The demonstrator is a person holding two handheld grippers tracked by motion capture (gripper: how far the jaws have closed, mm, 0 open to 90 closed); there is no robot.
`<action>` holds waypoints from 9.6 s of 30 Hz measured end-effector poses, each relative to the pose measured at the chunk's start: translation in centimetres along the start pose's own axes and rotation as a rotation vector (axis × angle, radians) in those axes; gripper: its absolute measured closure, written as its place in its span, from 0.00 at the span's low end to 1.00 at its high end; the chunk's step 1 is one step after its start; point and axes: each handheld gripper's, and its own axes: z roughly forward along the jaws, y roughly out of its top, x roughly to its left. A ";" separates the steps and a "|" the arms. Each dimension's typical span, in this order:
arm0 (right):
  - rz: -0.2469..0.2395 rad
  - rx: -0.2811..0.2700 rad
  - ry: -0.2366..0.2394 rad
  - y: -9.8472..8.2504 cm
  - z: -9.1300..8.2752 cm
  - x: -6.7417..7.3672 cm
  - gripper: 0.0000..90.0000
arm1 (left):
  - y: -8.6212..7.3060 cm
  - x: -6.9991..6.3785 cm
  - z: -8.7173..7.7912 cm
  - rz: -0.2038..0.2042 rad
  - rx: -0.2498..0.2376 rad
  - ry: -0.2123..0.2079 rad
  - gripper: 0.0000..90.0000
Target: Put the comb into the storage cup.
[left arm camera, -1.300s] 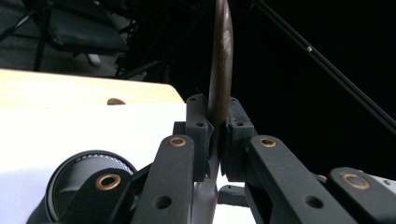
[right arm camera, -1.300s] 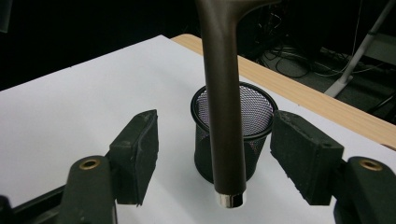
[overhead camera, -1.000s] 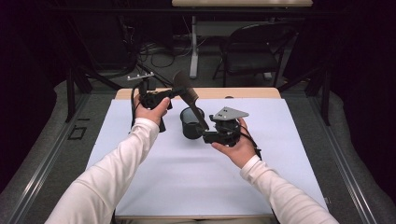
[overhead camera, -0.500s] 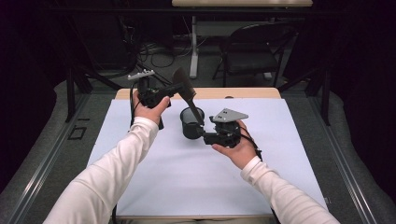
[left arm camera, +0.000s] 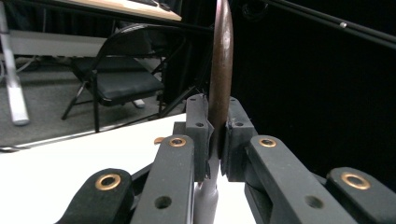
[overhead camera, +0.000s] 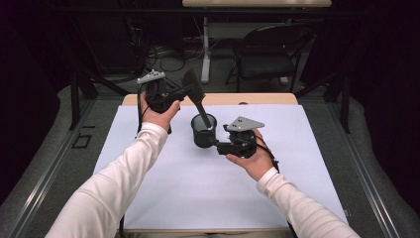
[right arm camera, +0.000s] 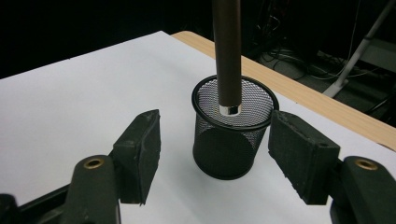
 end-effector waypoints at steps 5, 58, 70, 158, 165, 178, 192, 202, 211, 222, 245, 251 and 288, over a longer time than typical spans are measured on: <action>0.001 0.001 -0.007 -0.1 0.0 0.0 0.37 | 0.2 -0.1 0.0 0.027 -0.001 0.012 0.94; 0.102 -0.030 -0.050 -0.7 -0.2 -1.4 0.07 | 0.0 1.0 2.3 0.048 0.006 0.054 0.94; 0.076 -0.017 -0.063 -0.7 -0.4 -1.4 0.00 | -0.3 1.3 2.9 0.070 0.018 0.072 0.94; 0.077 -0.004 -0.087 -1.3 -0.7 -2.5 0.00 | -5.7 4.0 5.8 0.051 0.156 0.141 0.92; 0.077 -0.004 -0.086 -1.3 -0.7 -2.5 0.00 | -5.7 5.2 5.5 -0.012 0.144 0.154 0.92; 0.077 -0.005 -0.085 -1.3 -0.7 -2.5 0.00 | -5.9 6.0 5.4 -0.061 0.135 0.150 0.91; 0.078 -0.002 -0.087 -1.3 -0.6 -2.6 0.00 | -5.9 6.0 5.4 -0.037 0.130 0.172 0.79; 0.078 0.000 -0.086 -1.4 -0.6 -2.5 0.00 | -5.7 5.9 5.2 -0.003 0.133 0.195 0.63; 0.075 0.002 -0.091 -1.4 -0.5 -2.6 0.00 | -5.8 5.7 5.3 0.033 0.122 0.204 0.47; 0.073 0.002 -0.090 -1.4 -0.5 -2.6 0.00 | -5.6 5.4 5.1 0.110 0.110 0.244 0.37; 0.075 -0.010 -0.101 -0.9 -0.9 -2.9 0.00 | -4.1 4.7 2.3 0.200 0.119 0.283 0.39; 0.075 -0.017 -0.107 -0.5 -1.2 -3.1 0.00 | -3.8 4.8 1.2 0.182 0.111 0.244 0.30; 0.085 -0.028 -0.154 0.0 -4.7 -5.4 0.00 | -4.4 5.6 -7.2 0.210 0.132 0.123 0.04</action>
